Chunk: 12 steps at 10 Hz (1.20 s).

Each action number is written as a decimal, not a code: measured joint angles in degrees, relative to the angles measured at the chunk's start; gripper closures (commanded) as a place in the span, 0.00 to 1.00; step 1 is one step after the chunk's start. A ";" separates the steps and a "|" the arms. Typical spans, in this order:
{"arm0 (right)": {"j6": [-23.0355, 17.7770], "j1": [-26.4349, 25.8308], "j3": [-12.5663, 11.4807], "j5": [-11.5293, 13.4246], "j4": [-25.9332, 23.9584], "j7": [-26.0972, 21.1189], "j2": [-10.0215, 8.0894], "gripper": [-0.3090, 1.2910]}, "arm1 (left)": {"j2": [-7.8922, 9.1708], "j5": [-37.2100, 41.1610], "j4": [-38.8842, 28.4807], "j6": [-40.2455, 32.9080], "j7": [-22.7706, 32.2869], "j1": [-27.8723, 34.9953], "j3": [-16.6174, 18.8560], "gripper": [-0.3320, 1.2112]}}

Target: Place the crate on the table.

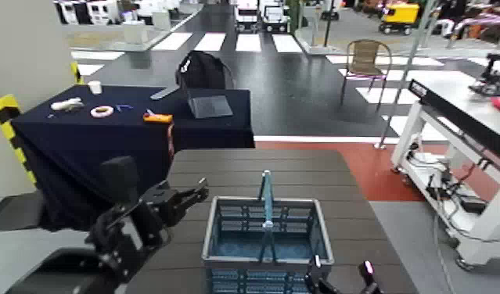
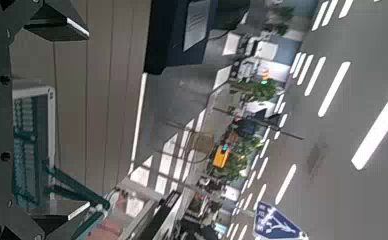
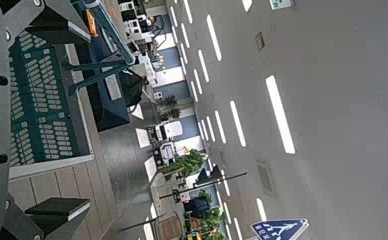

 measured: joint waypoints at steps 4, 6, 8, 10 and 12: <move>-0.29 0.28 -0.51 0.47 -0.15 0.00 0.00 0.28 | -0.94 -8.87 -2.88 -13.46 2.17 10.24 -0.05 0.29; -0.18 0.39 -0.73 0.82 -0.30 0.00 0.00 0.28 | -0.74 -10.66 -2.43 -20.64 4.07 14.28 -0.57 0.29; 0.75 0.48 -0.75 1.13 -0.63 -0.04 -0.11 0.28 | -0.80 -12.28 -1.32 -26.17 5.75 17.64 -0.95 0.29; 1.05 0.69 -0.97 1.76 -1.10 -0.09 -0.18 0.28 | -1.36 -14.21 -1.24 -30.01 7.16 20.83 -1.31 0.29; 1.31 0.98 -1.26 1.94 -1.42 -0.09 -0.10 0.28 | -1.94 -17.13 -2.09 -32.80 8.74 23.32 -1.05 0.29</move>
